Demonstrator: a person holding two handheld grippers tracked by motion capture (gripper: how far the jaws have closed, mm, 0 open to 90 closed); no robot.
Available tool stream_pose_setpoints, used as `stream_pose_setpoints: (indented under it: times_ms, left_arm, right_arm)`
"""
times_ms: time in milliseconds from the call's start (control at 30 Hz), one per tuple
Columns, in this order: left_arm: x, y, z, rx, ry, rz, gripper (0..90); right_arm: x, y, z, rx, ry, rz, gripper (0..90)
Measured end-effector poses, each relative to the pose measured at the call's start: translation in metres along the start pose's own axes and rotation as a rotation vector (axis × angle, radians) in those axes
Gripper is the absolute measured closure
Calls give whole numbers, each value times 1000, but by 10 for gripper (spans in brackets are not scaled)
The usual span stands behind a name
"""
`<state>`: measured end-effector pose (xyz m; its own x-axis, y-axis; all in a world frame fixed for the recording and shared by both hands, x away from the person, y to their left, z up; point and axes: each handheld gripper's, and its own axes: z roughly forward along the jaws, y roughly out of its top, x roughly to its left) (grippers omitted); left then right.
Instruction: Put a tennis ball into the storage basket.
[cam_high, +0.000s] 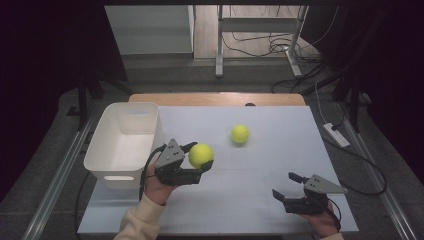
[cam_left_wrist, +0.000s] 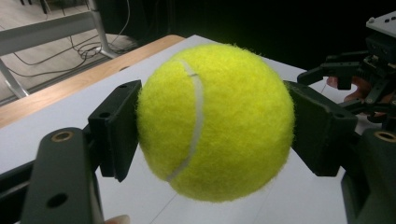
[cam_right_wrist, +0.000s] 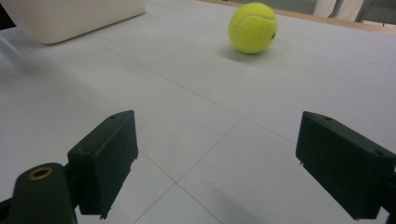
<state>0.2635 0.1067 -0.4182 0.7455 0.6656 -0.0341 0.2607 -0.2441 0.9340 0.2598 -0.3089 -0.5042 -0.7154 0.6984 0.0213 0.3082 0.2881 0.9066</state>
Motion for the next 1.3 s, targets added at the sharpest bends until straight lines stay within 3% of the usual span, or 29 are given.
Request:
stream_pose_setpoints:
  times_ms: [700, 1300]
  left_arm:
    - [10, 5, -23, -71, 54, -20, 263]
    - [18, 6, -36, -100, 87, -32, 263]
  right_arm:
    - [0, 0, 0, 0, -1, -2, 129]
    - [0, 0, 0, 0, -1, -2, 129]
